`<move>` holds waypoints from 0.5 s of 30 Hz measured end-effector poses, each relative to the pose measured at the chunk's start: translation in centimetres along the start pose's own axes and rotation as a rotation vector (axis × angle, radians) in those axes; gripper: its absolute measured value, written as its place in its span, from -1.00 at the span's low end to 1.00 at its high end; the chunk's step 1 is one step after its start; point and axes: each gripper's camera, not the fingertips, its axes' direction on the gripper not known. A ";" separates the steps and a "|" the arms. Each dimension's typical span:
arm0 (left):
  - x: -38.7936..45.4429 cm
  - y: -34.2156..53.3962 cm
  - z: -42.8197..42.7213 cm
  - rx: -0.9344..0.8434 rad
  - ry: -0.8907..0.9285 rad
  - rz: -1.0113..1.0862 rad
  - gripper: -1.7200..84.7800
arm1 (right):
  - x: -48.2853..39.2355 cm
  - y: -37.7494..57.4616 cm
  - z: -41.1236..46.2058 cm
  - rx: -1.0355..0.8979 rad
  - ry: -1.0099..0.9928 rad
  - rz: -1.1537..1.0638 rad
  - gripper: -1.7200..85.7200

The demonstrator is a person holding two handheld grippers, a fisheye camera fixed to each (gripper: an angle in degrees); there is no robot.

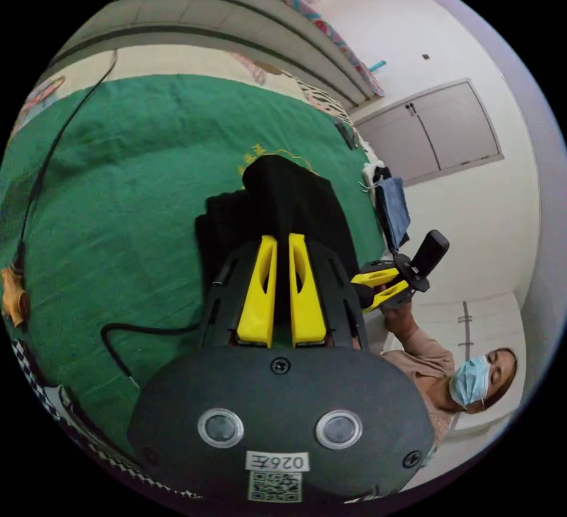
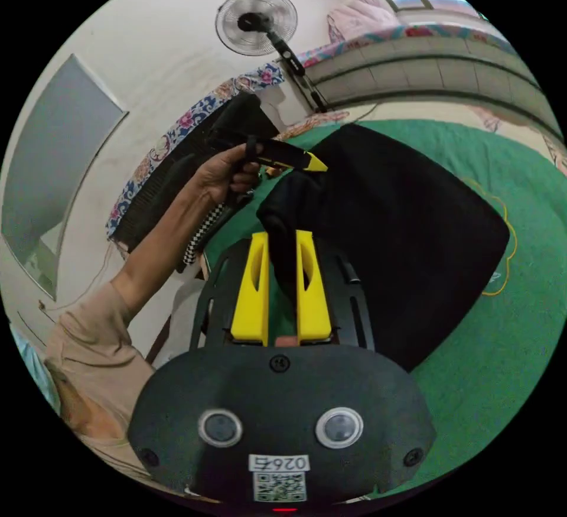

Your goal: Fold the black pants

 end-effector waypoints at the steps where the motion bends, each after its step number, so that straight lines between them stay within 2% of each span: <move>1: -1.8 0.5 -0.1 0.014 -0.019 -0.048 -0.88 | 0.5 -0.1 0.5 -0.022 -0.010 0.014 -0.88; 3: -3.7 1.0 0.1 0.035 0.022 -0.079 -0.87 | 2.4 0.1 1.8 -0.095 -0.009 0.072 -0.91; 6: -4.6 1.3 -0.7 0.097 0.146 -0.074 -0.87 | 3.9 0.9 1.3 -0.090 -0.064 0.119 -0.96; 8: -3.8 1.4 -2.1 0.118 0.139 -0.064 -0.85 | 4.1 1.0 0.7 -0.069 -0.078 0.111 -0.97; 12: -1.0 2.8 -5.5 0.170 0.075 -0.013 -0.89 | 4.5 0.7 2.9 -0.167 0.080 0.096 -0.98; 15: 5.0 5.8 -7.8 0.309 0.078 0.172 -0.97 | 4.3 0.6 5.4 -0.215 0.058 0.074 -0.98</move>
